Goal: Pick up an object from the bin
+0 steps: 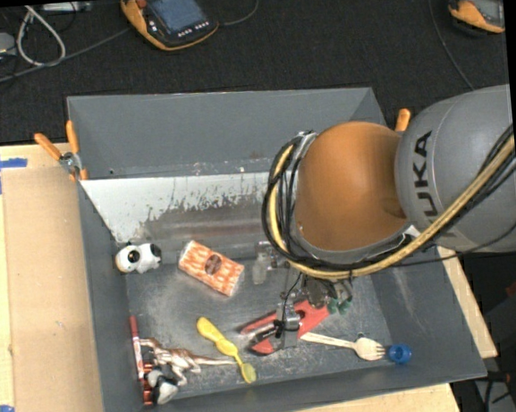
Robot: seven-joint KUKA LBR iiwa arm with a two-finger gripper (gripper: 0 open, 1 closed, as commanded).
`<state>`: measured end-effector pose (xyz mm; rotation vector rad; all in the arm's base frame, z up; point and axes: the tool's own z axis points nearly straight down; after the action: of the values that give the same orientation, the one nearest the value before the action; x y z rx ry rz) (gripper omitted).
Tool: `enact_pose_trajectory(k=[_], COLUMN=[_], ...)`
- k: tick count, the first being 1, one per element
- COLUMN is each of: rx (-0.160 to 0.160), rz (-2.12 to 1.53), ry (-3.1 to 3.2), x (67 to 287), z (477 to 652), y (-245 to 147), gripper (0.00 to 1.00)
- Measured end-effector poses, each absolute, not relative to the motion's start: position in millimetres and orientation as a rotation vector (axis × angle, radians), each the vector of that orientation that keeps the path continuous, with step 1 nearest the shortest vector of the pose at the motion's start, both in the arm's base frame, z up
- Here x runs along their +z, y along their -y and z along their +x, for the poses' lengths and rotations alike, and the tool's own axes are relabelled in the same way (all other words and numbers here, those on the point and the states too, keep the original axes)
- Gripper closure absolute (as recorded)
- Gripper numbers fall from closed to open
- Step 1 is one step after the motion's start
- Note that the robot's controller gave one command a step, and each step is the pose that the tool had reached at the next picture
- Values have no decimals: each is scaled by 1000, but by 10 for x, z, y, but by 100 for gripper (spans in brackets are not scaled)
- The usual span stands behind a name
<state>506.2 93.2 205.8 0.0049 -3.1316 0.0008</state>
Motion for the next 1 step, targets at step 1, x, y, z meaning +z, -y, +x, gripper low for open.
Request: enact_pose_trajectory(k=[1], rx=[-1], rz=[0], ry=[3140], x=[2102], z=[5078], y=[-926], gripper=[0])
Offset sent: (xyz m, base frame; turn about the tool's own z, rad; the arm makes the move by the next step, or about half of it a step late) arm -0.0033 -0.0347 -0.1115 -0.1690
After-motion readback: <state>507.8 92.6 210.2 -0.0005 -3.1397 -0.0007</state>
